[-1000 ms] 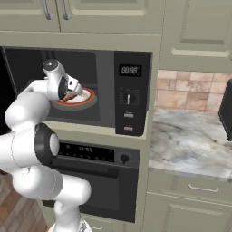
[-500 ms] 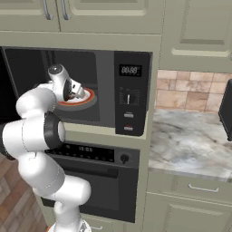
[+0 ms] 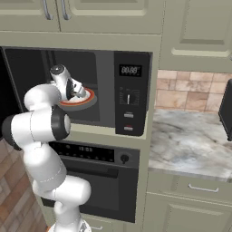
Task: Retrieve the reheated potato from the microwave, then place the potato, cheese, and condiment on the cutting board.
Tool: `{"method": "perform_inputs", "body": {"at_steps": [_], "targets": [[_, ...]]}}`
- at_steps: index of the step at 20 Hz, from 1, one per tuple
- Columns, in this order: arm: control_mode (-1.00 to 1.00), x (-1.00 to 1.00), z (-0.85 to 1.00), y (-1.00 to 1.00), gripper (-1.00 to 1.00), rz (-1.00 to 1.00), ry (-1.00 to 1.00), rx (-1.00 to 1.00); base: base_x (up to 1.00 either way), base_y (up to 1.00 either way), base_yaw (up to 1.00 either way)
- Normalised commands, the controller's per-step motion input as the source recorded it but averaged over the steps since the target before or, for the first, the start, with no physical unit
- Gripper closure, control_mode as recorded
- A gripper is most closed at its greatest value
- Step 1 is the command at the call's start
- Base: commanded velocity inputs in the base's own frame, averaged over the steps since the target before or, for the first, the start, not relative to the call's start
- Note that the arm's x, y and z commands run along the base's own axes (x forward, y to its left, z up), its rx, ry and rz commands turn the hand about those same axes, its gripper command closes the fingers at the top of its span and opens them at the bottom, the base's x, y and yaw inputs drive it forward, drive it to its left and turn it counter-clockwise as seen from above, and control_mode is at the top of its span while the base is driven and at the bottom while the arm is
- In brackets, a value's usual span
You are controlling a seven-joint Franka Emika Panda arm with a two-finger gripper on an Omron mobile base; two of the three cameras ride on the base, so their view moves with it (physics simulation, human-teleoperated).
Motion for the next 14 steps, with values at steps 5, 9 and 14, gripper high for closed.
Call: {"method": "perform_inputs", "body": {"at_steps": [5, 9, 14], "targets": [[-1.0, -0.01, -0.19, 0.04, 1.0, 0.0, 0.06, -0.01, 0.0, 0.0, 0.0], [-1.0, -0.11, -0.15, 0.01, 1.0, 0.0, 0.07, 0.0, 0.0, 0.0, 0.0], [-1.0, -0.27, 0.0, 0.0, 1.0, 0.0, 0.0, 0.0, 0.0, 0.0, 0.0]]}}
